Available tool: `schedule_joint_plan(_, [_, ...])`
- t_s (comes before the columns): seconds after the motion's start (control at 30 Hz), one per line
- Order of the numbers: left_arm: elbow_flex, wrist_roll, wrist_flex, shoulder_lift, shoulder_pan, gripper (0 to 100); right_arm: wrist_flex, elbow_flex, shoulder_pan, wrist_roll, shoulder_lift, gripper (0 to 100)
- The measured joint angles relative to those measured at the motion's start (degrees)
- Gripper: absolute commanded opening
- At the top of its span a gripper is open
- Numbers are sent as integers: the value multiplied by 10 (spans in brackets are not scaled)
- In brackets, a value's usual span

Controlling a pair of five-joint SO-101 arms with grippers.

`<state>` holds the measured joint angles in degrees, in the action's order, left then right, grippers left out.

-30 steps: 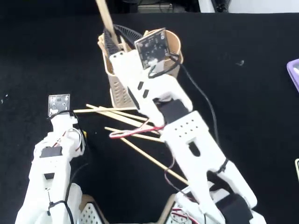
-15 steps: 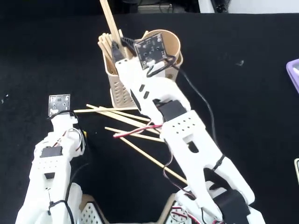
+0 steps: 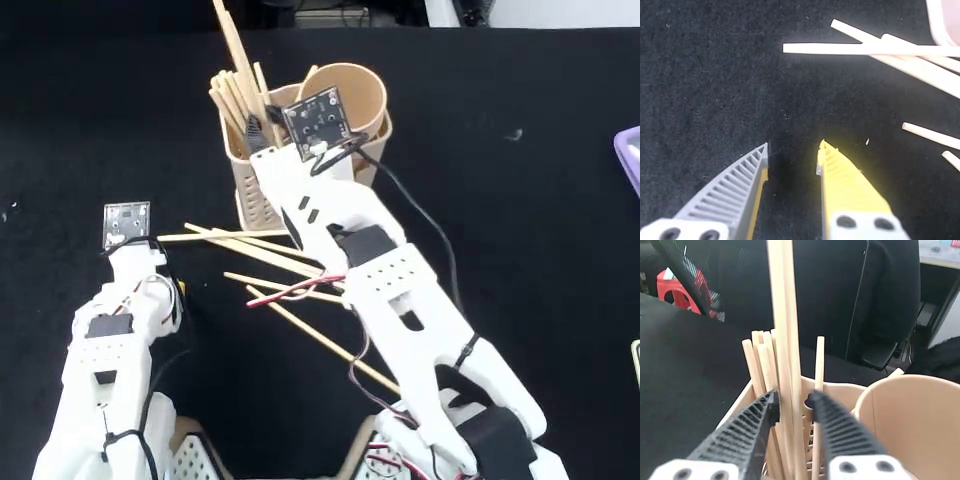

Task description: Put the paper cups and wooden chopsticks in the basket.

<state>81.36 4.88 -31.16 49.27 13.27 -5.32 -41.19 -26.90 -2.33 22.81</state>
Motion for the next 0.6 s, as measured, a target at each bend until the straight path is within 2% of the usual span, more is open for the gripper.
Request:
schedule_joint_plan(0.17, [0,0,0,0,0,166,-69,28,0,1,50,188])
schedule_joint_plan(0.37, [0,0,0,0,0,166,-167,32,0,1,200,188])
schedule_joint_plan(0.5, [0,0,-2,0,0,166,-311,33,11,1,335,187])
schedule_joint_plan(0.6, [-5,0,-27,0,0,167,-451,28,61,0,431,187])
